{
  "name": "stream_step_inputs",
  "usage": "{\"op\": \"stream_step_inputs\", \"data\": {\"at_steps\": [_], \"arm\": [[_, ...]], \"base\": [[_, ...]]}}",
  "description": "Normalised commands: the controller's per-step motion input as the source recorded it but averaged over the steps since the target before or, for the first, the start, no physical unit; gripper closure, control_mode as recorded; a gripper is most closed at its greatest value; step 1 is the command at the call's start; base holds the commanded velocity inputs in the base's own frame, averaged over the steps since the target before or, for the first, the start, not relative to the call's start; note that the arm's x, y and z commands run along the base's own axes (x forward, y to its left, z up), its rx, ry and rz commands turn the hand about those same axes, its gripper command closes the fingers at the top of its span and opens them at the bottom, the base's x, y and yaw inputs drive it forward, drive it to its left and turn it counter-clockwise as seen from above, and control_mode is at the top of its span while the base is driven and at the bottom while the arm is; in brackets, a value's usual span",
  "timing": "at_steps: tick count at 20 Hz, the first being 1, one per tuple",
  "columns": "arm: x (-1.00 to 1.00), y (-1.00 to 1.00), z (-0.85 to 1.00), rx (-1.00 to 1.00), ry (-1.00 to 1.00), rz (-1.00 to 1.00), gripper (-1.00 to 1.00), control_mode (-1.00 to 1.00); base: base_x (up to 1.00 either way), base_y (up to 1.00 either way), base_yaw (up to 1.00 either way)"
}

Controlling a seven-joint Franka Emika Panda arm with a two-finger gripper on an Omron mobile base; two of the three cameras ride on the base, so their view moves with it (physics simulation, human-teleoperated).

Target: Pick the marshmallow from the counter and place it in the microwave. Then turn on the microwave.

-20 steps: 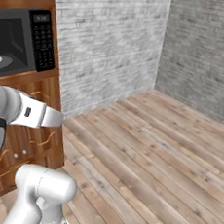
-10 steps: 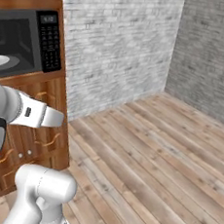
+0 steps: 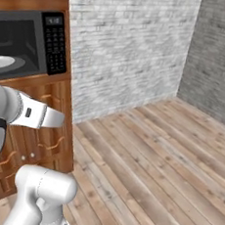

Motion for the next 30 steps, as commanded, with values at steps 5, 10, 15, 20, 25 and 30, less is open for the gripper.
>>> {"op": "stream_step_inputs", "data": {"at_steps": [5,10,15,20,25,30], "arm": [[0.00,0.00,0.00,0.00,0.00,0.00,1.00,1.00],[0.00,0.00,0.00,0.00,0.00,0.00,1.00,1.00],[0.00,0.00,0.00,0.00,0.00,0.00,1.00,1.00],[0.00,0.00,0.00,0.00,0.00,0.00,1.00,1.00],[0.00,0.00,0.00,0.00,0.00,0.00,1.00,1.00],[0.00,0.00,0.00,0.00,0.00,0.00,1.00,1.00]], "base": [[0.48,0.00,0.20],[0.44,0.00,0.18],[0.47,0.00,0.17],[0.53,0.00,0.19],[0.56,-0.07,0.21],[0.44,-0.14,0.23]]}}
